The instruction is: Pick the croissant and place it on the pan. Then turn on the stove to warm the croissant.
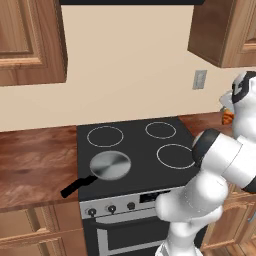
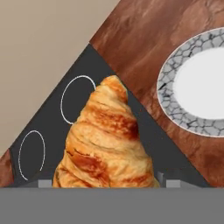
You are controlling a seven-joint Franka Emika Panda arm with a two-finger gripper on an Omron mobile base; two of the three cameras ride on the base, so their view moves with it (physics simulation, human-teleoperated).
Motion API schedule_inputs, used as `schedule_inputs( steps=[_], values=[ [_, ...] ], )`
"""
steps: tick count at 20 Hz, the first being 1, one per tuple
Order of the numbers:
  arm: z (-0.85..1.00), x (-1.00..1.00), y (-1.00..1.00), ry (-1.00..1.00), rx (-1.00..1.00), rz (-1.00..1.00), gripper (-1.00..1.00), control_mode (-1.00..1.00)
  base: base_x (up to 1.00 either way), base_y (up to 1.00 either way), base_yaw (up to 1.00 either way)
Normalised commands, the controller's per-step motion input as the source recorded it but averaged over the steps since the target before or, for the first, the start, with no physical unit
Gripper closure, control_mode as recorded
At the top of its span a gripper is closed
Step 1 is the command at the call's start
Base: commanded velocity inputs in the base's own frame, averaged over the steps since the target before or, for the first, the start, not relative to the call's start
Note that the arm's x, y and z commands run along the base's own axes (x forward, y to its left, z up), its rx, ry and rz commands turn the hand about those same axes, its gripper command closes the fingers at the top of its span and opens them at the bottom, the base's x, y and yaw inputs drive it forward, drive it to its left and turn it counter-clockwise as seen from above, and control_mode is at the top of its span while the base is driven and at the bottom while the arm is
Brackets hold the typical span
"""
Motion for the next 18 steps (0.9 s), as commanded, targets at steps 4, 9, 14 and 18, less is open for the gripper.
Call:
schedule_inputs(
  steps=[4, 9, 14, 18],
  values=[
    [0.33, 0.00, 1.00, 0.16, 0.00, -0.04, 1.00, -1.00, 0.00, 0.00, 0.00],
    [0.22, 0.00, 1.00, 0.16, 0.00, -0.04, 1.00, -1.00, 0.00, 0.00, 0.00],
    [0.06, 0.00, 1.00, 0.21, 0.00, -0.04, 1.00, -1.00, 0.00, 0.00, 0.00],
    [0.00, 0.00, 0.95, 0.24, -0.02, -0.04, 1.00, -1.00, 0.00, 0.00, 0.00]
  ],
)
